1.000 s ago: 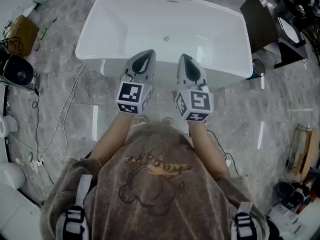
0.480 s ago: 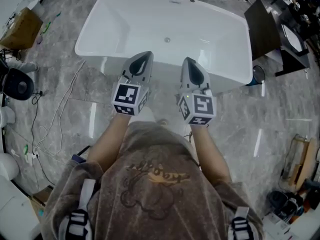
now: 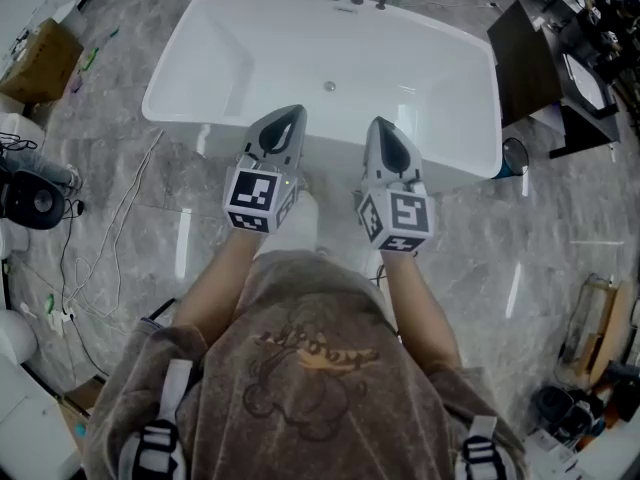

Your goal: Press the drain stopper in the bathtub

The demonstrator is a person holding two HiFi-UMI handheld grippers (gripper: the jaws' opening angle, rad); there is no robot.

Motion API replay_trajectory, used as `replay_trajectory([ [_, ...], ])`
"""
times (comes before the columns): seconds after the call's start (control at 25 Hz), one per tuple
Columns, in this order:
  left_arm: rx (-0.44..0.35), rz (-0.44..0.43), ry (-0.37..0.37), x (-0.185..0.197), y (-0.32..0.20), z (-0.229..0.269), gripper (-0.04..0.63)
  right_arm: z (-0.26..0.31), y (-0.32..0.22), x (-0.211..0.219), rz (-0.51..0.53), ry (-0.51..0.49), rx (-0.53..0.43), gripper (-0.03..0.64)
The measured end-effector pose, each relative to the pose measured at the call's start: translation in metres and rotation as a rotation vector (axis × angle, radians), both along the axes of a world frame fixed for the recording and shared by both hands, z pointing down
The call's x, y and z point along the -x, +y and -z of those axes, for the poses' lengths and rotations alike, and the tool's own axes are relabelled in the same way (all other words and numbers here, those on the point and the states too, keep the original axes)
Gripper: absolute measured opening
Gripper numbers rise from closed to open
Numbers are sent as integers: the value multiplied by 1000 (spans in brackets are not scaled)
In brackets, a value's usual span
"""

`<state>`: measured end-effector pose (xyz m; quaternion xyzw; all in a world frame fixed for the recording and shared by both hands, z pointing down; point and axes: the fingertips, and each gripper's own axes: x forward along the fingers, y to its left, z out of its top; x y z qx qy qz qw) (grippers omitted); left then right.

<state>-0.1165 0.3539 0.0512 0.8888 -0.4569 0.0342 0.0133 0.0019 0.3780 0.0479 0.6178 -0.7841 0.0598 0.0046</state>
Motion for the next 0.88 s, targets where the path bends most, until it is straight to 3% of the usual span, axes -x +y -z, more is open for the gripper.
replay_trajectory([
  [0.88, 20, -30, 0, -34, -182, -19, 1, -21, -179, -13, 13, -18, 19, 3],
])
